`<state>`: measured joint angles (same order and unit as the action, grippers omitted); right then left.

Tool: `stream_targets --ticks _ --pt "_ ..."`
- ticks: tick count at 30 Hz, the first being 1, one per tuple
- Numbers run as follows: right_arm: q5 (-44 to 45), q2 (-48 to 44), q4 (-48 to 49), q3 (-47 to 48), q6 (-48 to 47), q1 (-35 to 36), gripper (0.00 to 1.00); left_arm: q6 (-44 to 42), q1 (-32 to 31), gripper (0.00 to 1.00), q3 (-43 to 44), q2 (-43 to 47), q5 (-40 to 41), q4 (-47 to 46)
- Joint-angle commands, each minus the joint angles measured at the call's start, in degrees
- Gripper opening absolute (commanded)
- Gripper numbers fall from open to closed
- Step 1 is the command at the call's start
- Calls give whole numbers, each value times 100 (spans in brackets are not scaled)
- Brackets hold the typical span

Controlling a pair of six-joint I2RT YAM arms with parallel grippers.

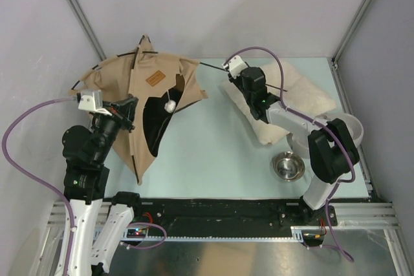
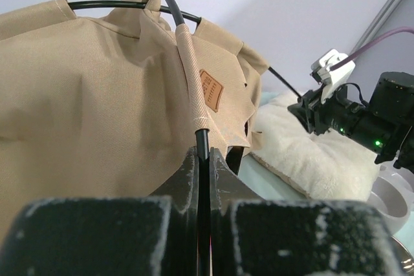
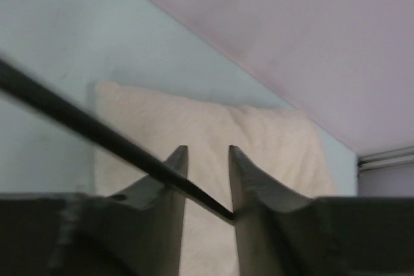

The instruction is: Set up the pet tent

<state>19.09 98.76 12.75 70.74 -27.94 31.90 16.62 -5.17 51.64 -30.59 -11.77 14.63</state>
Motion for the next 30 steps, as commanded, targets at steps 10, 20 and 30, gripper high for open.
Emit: stream_targets --ticks 10,20,30 --pt "1431 -144 2437 175 -2275 347 6 -72 42 0 370 -194 122 -386" --pt "2732 -1255 2099 -350 -3031 1115 4 -178 35 5 398 -266 261 -232" --pt "4589 -1079 1468 -420 -2608 1710 5 -342 38 14 -288 -323 899 -228"
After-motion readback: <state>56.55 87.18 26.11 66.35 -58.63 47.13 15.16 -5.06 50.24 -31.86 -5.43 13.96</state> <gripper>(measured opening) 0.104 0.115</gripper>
